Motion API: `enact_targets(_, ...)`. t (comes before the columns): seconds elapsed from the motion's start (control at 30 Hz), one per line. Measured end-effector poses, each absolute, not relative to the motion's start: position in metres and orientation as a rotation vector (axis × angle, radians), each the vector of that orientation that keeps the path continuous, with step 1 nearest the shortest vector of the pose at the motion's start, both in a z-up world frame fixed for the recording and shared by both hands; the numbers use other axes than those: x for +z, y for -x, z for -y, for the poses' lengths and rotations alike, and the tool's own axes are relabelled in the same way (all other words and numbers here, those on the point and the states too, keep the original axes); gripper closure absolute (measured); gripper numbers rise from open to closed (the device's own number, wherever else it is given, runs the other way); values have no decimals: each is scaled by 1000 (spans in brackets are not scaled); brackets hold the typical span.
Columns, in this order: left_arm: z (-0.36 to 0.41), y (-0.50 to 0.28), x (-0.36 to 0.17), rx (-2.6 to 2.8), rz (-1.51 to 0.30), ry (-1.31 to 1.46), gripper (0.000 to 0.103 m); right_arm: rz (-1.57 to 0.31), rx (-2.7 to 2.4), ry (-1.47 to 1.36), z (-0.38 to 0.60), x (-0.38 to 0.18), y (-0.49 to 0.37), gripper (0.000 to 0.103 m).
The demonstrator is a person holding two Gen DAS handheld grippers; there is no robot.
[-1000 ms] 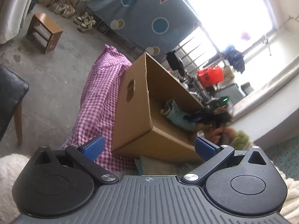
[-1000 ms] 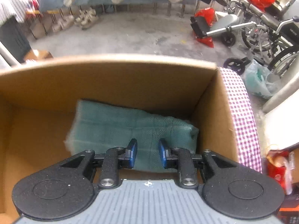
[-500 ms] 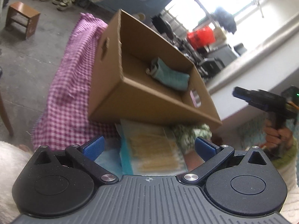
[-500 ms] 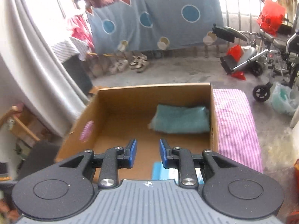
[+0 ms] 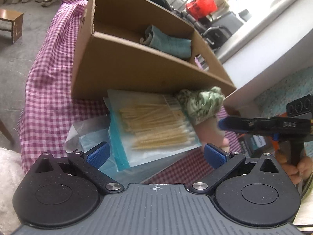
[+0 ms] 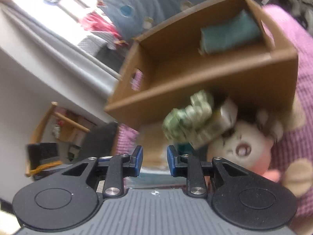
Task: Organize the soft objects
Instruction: 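Reach the right gripper down to the clear bag of wooden sticks, then close the right gripper on the stick bag edge and lift it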
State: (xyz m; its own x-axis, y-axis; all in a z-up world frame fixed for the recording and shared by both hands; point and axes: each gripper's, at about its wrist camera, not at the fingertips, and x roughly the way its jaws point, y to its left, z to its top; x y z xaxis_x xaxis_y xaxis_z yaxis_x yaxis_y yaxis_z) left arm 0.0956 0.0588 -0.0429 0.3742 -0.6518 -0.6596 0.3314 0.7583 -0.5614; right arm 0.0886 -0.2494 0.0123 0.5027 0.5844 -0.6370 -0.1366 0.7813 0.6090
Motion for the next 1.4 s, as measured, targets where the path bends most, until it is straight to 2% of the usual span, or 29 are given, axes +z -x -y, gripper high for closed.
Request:
enact_targets(0.47, -45, -120, -63, -651, -1035, 359, 2, -979, 338, -455, 221, -22, -108, 74)
enact_targets(0.9, -65, -98, -35, -737, -883, 427, 7, -949, 450, -538, 221, -26, -106, 73)
enact_targets(1.0, -66, -97, -35, -730, -874, 411, 13, -961, 477, -536, 216, -30, -110, 74)
enact_targets(1.03, -67, -98, -38, -715, -885, 405, 23, -970, 473, -532, 214, -32, -112, 74)
enact_targets(1.13, -65, -105, -48, -688, -935, 412, 31, -984, 467, -544, 212, -38, -118, 74)
enact_targets(1.27, -65, -110, -56, -678, -957, 428, 48, -1006, 457, -557, 209, -41, -126, 74)
enact_targets(1.4, -62, -110, -57, -659, -956, 397, 52, -1007, 462, -558, 203, -45, -129, 73)
